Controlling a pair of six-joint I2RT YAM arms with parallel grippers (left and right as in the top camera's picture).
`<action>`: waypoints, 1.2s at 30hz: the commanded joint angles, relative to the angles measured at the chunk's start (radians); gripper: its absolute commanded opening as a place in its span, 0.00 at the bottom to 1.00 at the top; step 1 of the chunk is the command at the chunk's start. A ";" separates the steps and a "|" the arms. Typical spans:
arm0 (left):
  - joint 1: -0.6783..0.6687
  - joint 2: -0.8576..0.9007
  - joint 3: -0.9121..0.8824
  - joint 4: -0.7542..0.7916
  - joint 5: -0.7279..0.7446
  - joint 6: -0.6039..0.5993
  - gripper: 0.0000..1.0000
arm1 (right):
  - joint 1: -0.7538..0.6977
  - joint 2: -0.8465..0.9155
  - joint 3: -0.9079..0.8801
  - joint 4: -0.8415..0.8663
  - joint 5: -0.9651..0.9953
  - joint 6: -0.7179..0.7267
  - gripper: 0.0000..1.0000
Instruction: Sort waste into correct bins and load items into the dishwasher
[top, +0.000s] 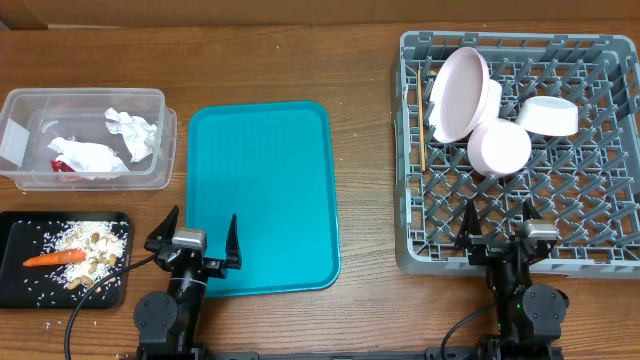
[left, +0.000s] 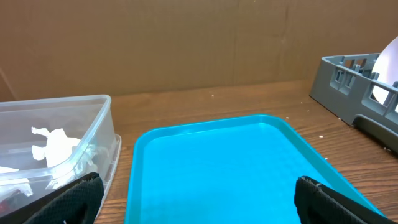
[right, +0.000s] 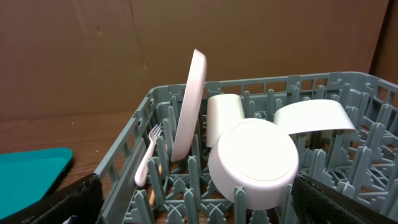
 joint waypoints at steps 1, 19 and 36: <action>-0.006 -0.011 -0.004 -0.004 -0.019 0.009 1.00 | 0.005 -0.011 -0.011 0.007 0.006 0.005 1.00; -0.005 -0.011 -0.004 -0.004 -0.022 0.031 1.00 | 0.005 -0.011 -0.011 0.007 0.006 0.005 1.00; -0.005 -0.011 -0.004 -0.004 -0.021 0.031 1.00 | 0.005 -0.011 -0.011 0.007 0.006 0.005 1.00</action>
